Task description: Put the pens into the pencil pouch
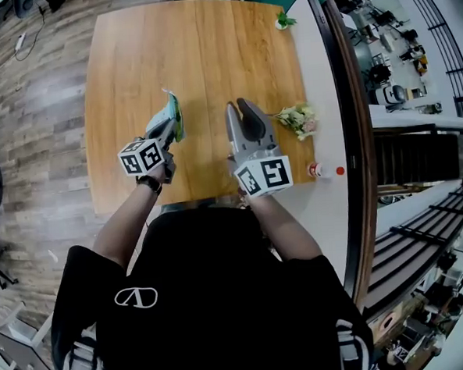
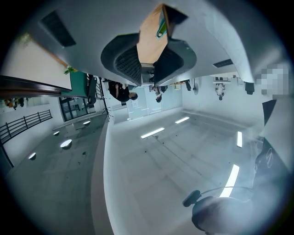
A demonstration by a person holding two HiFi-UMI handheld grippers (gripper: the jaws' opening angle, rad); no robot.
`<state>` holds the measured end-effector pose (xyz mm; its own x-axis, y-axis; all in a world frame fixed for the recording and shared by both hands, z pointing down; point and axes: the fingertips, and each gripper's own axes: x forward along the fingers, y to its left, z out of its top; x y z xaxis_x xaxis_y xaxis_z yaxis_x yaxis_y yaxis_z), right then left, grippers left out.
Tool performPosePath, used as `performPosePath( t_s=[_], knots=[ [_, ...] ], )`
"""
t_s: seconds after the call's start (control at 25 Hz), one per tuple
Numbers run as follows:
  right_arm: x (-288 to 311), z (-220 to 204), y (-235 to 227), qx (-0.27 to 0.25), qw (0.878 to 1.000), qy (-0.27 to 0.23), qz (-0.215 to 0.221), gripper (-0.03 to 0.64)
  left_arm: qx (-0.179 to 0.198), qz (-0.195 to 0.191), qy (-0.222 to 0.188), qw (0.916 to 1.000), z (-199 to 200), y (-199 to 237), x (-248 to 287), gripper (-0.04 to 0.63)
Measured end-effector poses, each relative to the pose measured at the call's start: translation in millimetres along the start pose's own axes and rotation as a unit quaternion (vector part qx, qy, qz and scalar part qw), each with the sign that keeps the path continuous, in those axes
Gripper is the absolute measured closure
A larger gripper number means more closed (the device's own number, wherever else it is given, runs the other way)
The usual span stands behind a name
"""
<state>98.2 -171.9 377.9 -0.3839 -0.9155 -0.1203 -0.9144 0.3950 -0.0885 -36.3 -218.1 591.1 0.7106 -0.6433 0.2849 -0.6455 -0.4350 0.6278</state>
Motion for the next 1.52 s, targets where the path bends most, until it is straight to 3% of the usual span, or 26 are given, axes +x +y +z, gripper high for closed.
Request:
performPosePath(
  t_s=[0.12,0.28,0.56,0.8,0.92,1.12,1.24,1.36,1.52],
  knots=[
    [-8.2,-1.6,-7.7,-0.001,1.000,0.007,-0.013,0.532,-0.006,0.030,0.025,0.9992,-33.0,26.3,9.9,0.578],
    [-16.1,-3.4,-14.1,-0.004,1.000,0.014,-0.025,0.532,0.002,0.039,0.061,0.9974,-70.2,40.4,31.0,0.578],
    [-29.0,-6.1,-23.0,-0.010,0.999,0.031,-0.042,0.535,0.001,0.032,0.118,0.9925,-118.9,36.2,70.3,0.578],
    [-38.0,-11.7,-25.8,-0.015,0.998,0.046,-0.048,0.535,-0.007,0.008,0.143,0.9897,-146.7,35.3,84.7,0.573],
    [-42.6,-12.9,-29.1,-0.013,0.998,0.047,-0.050,0.535,-0.003,-0.015,0.145,0.9893,-146.8,19.2,86.8,0.517],
    [-44.0,-13.0,-27.4,-0.015,0.998,0.042,-0.040,0.535,0.055,-0.054,0.076,0.9941,-87.5,-23.3,71.9,0.509],
    [-41.0,-18.7,-23.8,-0.021,0.998,0.044,-0.027,0.535,0.111,-0.078,0.019,0.9905,-30.8,-51.9,49.6,0.512],
    [-37.2,-26.7,-17.6,-0.027,0.998,0.052,-0.015,0.537,0.179,-0.095,-0.038,0.9785,20.3,-84.2,16.8,0.535],
    [-30.5,-33.0,-3.6,-0.035,0.998,0.057,0.008,0.540,0.276,-0.088,-0.111,0.9507,73.1,-119.8,-32.2,0.552]
  ],
)
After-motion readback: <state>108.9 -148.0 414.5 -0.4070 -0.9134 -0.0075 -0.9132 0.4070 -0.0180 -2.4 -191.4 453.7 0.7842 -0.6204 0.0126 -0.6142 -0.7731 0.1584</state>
